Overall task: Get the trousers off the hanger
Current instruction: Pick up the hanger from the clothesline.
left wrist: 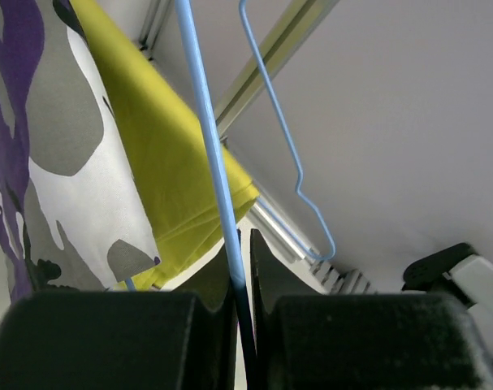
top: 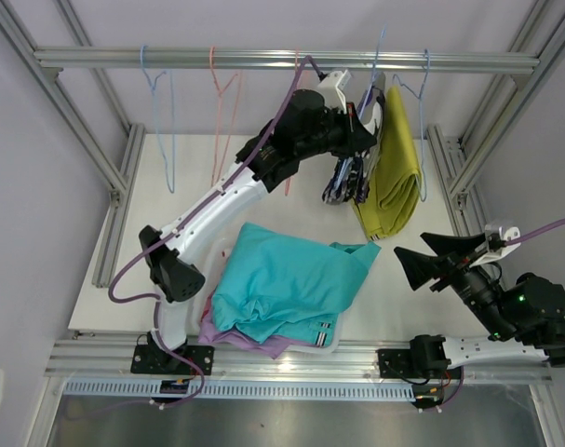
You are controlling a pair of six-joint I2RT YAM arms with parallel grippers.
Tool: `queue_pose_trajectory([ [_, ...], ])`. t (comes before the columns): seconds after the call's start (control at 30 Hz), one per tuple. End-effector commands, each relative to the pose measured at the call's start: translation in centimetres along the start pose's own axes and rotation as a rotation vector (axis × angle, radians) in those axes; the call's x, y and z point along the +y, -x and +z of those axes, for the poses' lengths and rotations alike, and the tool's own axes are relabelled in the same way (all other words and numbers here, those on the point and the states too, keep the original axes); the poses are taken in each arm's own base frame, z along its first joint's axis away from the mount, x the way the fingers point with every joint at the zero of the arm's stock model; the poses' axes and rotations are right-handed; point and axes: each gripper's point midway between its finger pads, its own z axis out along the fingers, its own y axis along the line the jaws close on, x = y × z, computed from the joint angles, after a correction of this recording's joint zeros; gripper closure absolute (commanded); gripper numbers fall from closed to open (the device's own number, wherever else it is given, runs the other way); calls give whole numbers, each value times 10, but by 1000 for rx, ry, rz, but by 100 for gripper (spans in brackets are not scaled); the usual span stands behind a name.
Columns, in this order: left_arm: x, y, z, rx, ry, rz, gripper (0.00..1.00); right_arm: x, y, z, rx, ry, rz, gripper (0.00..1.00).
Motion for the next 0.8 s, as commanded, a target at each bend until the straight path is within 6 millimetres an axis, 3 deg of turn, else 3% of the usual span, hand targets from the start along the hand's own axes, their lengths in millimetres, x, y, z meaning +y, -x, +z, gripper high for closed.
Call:
queue_pose_trajectory([
  [0.0, -87, 108, -84, -348, -126, 185, 100, 3, 0, 6, 13, -35, -57, 19],
  [0.1, -85, 104, -97, -361, -25, 198, 99, 9, 0, 12, 25, -74, -93, 18],
  [0.13, -87, 109, -109, -396, 24, 190, 100, 8, 0, 14, 26, -101, -103, 18],
  [0.23, -84, 95, -116, -392, 110, 174, 100, 18, -7, 24, 41, -142, -177, 19],
  [0.47, -74, 100, -150, -491, 358, 188, 100, 28, -15, 44, 37, -280, -253, 18],
  [0.77, -81, 95, -163, -518, 396, 173, 99, 16, -34, 75, 47, -347, -221, 18],
])
